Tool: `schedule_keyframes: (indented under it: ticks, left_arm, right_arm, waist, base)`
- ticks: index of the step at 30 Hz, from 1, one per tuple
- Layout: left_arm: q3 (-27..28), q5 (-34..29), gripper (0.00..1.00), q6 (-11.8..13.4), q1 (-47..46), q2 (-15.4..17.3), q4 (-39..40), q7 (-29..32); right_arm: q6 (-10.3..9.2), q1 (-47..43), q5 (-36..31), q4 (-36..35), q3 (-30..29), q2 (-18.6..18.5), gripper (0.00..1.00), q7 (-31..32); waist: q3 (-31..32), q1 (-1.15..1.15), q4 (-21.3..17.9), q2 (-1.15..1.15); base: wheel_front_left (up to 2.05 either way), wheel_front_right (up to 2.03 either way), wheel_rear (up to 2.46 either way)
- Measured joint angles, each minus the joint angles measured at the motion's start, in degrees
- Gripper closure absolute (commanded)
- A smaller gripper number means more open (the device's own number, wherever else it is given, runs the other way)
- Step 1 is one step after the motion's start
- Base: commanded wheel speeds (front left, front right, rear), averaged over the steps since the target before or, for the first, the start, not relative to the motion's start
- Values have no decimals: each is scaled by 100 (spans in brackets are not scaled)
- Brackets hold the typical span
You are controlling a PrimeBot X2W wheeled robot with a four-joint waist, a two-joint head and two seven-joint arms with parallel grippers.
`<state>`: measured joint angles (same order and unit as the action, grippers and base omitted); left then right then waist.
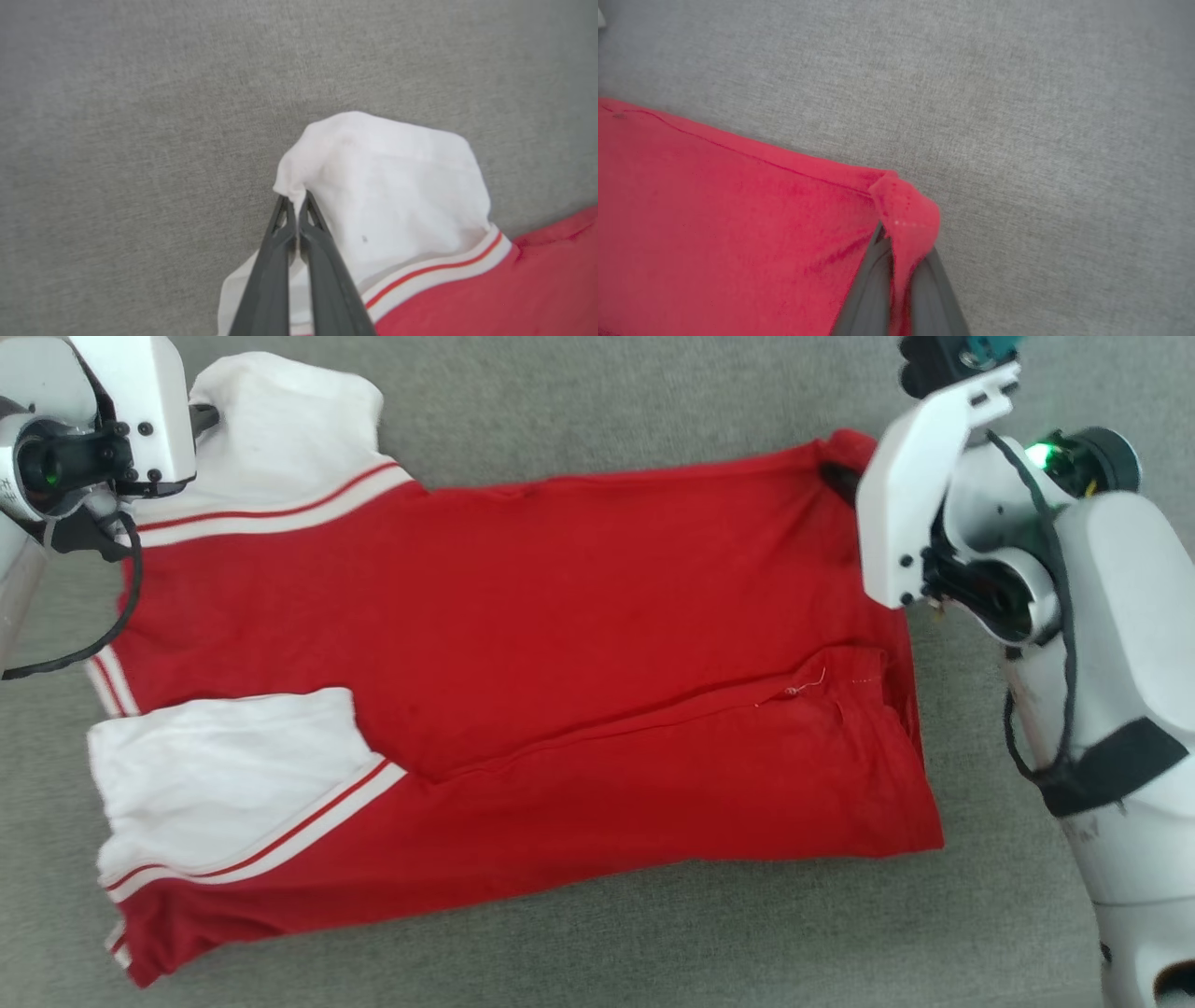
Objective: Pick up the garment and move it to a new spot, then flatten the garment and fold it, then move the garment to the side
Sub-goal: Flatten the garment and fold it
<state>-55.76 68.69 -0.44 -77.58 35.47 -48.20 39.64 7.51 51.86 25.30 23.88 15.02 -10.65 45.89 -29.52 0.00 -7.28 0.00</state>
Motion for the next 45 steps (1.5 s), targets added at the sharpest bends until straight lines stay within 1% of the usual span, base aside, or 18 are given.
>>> schedule_keyframes:
  ticks: [7,13,19,23,27,30,35,39,43,45]
  left_arm:
    - [71,55,100,-187,58,-40,-7,-241]
    - [99,160,100,-369,242,43,101,-365]
    - [93,237,100,-486,413,181,510,-377]
    - [56,232,100,-464,580,374,1032,-358]
    - [12,231,100,-220,874,662,1789,-280]
    - [-2,281,100,68,1137,957,2446,-179]
    - [-46,367,100,687,1657,1482,3732,-2]
    - [-56,570,100,1230,2068,1906,4658,132]
    - [-94,708,100,1622,2453,2209,5309,167]
    - [-126,751,100,1766,2649,2331,5503,166]
  right_arm:
    - [0,-427,108,-243,3,-324,100,-469]
    - [0,-744,140,-582,-42,-627,100,-826]
    - [-1,-1148,211,-1078,-90,-923,100,-1017]
    - [0,-1421,302,-1460,-46,-1194,100,-1101]
    - [-1,-1746,409,-1860,46,-1488,100,-1168]
    - [-1,-1998,503,-2195,153,-1709,100,-1172]
    - [0,-2416,732,-2680,200,-2053,100,-1159]
    - [-1,-2747,883,-2949,272,-2310,100,-1045]
    - [-1,-3049,1057,-3072,250,-2466,100,-985]
    - [-1,-3166,1061,-3050,225,-2513,100,-956]
  waist:
    - [433,0,178,0]
    - [773,0,345,0]
    - [1002,0,535,0]
    - [1105,0,650,0]
    - [1185,0,740,0]
    - [1224,0,784,0]
    - [1227,0,820,0]
    - [1203,0,836,0]
    - [1163,0,852,0]
    - [1142,0,853,0]
  base:
    - [0,0,0]
    - [0,0,0]
    - [0,0,0]
    - [0,0,0]
    - [0,0,0]
    - [0,0,0]
    - [0,0,0]
    - [0,0,0]
    - [0,0,0]
    - [0,0,0]
